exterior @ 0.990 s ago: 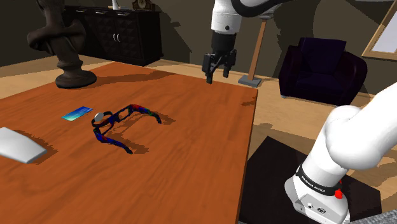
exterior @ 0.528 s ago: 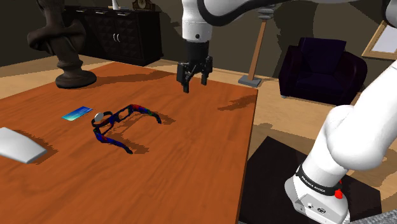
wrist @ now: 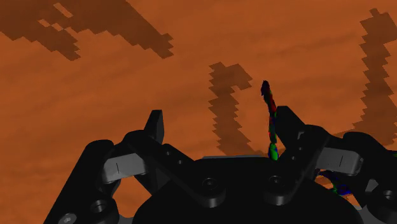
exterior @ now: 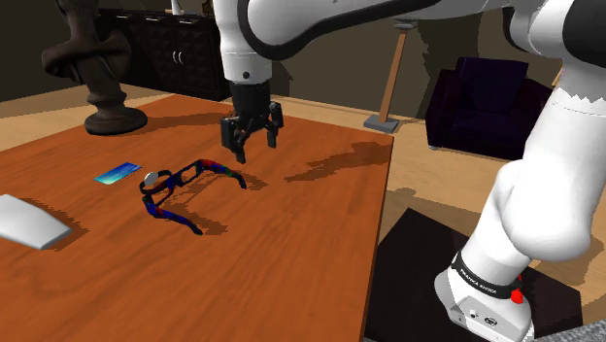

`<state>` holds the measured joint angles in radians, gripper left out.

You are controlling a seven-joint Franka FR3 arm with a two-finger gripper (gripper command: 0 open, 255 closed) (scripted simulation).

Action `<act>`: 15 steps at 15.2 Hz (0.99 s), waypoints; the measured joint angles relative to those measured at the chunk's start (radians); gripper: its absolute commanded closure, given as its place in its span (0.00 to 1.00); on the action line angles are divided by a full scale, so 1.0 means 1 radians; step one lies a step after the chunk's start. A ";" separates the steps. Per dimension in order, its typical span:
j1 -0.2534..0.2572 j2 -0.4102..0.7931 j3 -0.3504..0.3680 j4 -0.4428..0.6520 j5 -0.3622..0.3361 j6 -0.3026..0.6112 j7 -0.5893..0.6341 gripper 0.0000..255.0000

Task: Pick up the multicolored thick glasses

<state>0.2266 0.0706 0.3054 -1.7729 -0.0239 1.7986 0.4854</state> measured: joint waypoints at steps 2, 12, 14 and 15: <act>0.021 0.086 0.014 0.079 -0.023 -0.007 0.020 0.00; 0.058 0.206 0.028 0.125 -0.058 0.046 0.054 0.00; 0.058 0.206 0.028 0.117 -0.058 0.055 0.054 1.00; 0.059 0.205 0.029 0.117 -0.057 0.057 0.053 1.00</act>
<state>0.2852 0.2753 0.3349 -1.6555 -0.0809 1.8560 0.5389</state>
